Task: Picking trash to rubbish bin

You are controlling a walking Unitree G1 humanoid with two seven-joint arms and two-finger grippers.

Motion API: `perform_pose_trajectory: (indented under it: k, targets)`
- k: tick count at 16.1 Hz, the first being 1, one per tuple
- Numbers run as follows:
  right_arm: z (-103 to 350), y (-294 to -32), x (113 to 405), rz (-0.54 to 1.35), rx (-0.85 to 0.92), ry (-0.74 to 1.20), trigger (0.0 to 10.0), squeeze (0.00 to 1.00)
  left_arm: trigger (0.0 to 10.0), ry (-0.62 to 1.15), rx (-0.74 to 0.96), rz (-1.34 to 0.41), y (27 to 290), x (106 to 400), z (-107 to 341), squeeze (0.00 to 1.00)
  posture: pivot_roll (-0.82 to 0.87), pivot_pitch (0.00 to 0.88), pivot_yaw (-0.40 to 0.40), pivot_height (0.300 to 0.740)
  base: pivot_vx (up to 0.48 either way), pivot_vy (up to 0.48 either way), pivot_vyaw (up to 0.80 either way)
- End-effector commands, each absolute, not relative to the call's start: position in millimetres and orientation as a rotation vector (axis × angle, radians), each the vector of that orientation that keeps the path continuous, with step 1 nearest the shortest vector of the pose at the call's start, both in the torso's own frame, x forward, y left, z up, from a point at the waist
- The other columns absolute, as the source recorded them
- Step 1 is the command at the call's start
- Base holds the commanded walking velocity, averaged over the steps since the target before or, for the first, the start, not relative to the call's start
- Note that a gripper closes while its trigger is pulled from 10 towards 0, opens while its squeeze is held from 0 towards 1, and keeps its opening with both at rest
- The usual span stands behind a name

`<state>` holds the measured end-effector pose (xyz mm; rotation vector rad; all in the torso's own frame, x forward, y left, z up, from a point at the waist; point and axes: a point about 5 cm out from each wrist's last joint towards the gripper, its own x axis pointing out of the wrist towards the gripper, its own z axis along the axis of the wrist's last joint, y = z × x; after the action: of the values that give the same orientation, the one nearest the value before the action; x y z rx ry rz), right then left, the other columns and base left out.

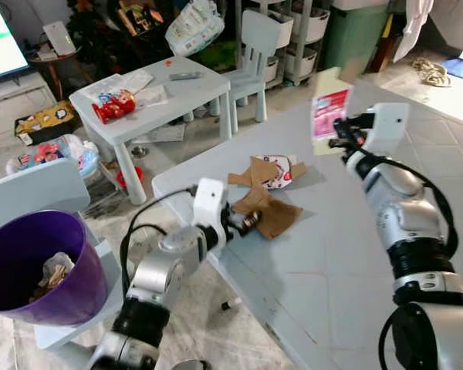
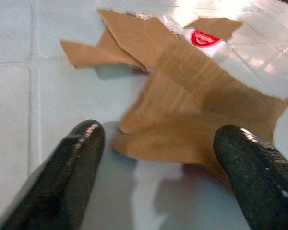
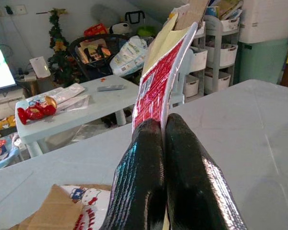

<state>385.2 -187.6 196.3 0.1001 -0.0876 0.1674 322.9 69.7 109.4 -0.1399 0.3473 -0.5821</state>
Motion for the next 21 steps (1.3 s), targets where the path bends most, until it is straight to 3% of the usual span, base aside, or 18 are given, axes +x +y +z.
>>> perform_pose_trajectory:
  k: [1,17,21]
  targets:
    - [204.7,-184.4,387.1,0.175,0.099,-0.116,0.0,0.00,0.0,0.341,-0.117,-0.577,72.8,327.7,106.2,0.00,0.03,0.063,0.018,0.740,0.000,0.000,0.00]
    - [204.8,-183.7,387.0,0.175,0.100,-0.117,0.0,0.00,0.0,0.341,-0.108,-0.571,72.5,330.6,105.8,0.00,0.03,0.062,0.021,0.740,0.000,0.000,0.00]
    - [198.8,-182.8,385.4,0.168,0.107,-0.102,0.0,0.00,0.0,0.105,-0.242,-0.513,72.9,348.2,133.1,0.00,0.03,0.077,0.025,0.740,0.000,0.000,0.00]
